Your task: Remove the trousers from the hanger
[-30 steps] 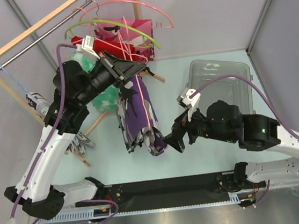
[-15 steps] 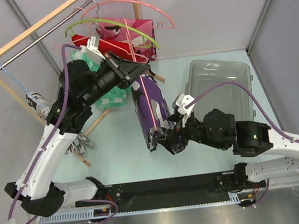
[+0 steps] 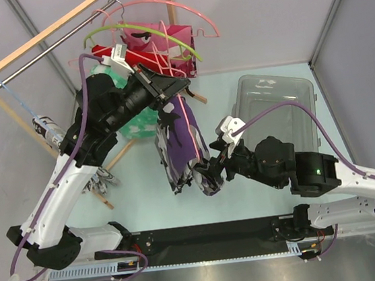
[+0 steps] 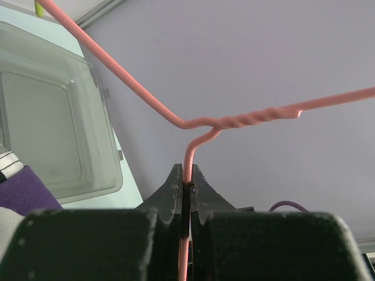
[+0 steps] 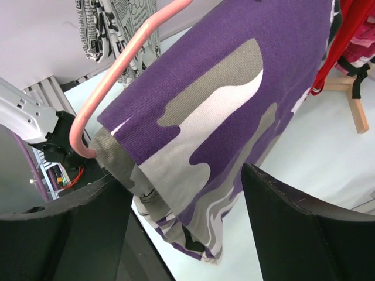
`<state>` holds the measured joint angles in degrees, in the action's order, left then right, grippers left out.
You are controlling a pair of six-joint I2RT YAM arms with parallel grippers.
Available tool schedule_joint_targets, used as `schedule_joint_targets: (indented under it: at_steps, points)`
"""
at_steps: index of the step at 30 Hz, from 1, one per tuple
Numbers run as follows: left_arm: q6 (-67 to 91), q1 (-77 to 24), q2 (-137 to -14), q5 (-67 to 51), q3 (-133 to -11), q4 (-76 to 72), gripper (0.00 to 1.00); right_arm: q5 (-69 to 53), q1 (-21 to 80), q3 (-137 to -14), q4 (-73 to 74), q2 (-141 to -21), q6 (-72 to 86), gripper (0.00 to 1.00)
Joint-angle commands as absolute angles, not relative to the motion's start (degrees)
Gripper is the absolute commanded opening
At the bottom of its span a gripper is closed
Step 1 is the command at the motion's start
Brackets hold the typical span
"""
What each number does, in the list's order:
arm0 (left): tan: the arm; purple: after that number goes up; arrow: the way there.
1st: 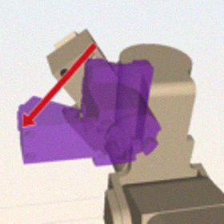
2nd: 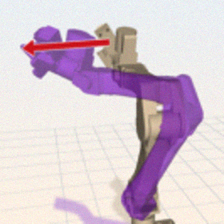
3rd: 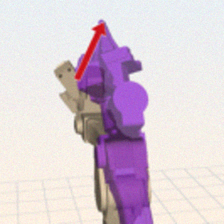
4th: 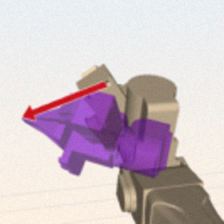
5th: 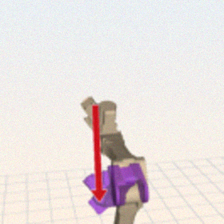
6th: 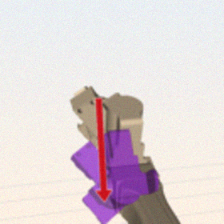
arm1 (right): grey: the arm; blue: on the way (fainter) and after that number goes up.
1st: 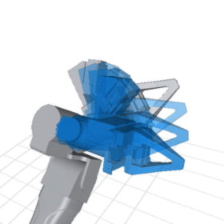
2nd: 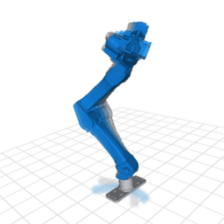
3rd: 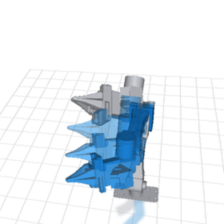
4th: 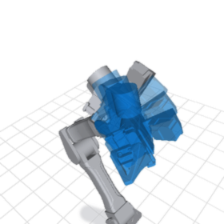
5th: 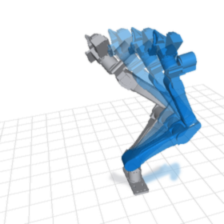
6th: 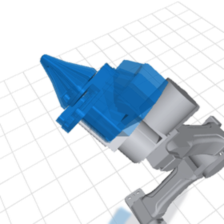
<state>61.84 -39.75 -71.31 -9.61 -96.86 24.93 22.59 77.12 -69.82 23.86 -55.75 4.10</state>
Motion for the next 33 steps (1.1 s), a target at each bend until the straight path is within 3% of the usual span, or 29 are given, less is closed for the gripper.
schedule_joint_targets:
  at_steps: [1, 4, 8, 9, 12, 14, 15, 17, 21, 23, 25, 26, 28, 29, 33]
  points:
    - [63.46, -40.43, -69.26, -10.02, -101.69, 17.14, 0.0, 23.81, 77.08, -72.77, 24.34, -55.19, 2.2, 0.77]
    - [63.63, -40.6, -69.08, -9.76, -101.6, 17.14, 0.01, 28.64, 77.17, -73.04, 23.82, -56.34, 2.98, 0.72]
    - [63.72, -40.87, -69.0, -9.75, -101.69, 17.05, 0.01, 35.57, 77.08, -70.59, 18.65, -56.78, 2.12, 0.56]
    - [63.72, -40.87, -69.08, -9.76, -101.78, 17.05, 0.0, 36.73, 77.17, -68.57, 17.07, -56.52, 1.59, 0.47]
    - [63.72, -40.96, -68.99, -10.02, -101.87, 17.05, 0.0, 40.77, 77.08, -65.58, 10.14, -55.9, 0.18, 0.4]
    - [63.81, -41.04, -69.0, -10.28, -101.78, 17.14, 0.0, 41.66, 77.08, -63.73, 5.82, -55.2, -2.8, 0.46]
    - [63.9, -41.13, -68.99, -10.28, -101.69, 17.14, 0.0, 40.96, 77.08, -62.76, 1.02, -54.67, -4.03, 0.55]
    - [63.98, -41.22, -68.73, -10.02, -101.34, 17.14, 0.0, 40.43, 77.26, -58.9, -5.85, -54.14, -8.69, 0.59]
    - [64.07, -41.31, -68.47, -9.93, -100.81, 17.05, 0.0, 39.12, 77.26, -50.63, -28.77, -53.61, -17.82, 0.59]
    - [64.16, -41.31, -68.12, -9.84, -100.72, 17.14, 0.01, 38.5, 76.99, -49.92, -32.94, -55.37, -20.99, 0.56]
    - [64.25, -41.31, -67.85, -9.76, -100.81, 17.23, 0.0, 35.97, 76.21, -49.92, -36.03, -56.33, -21.79, 0.45]
    - [64.07, -41.31, -67.59, -9.58, -100.81, 17.31, 0.0, 34.82, 75.85, -49.75, -37.25, -56.34, -21.1, 0.32]
    - [64.07, -41.31, -67.33, -9.32, -100.9, 17.58, 0.0, 31.83, 74.45, -49.74, -37.44, -56.34, -20.13, 0.19]
    - [64.07, -41.31, -67.15, -9.14, -100.9, 17.75, 0.0, 31.56, 74.27, -50.44, -37.27, -56.6, -19.69, 0.0]
    - [63.55, -41.31, -66.89, -8.88, -100.81, 18.72, 0.0, 29.18, 73.04, -52.2, -35.33, -56.78, -18.72, 0.0]
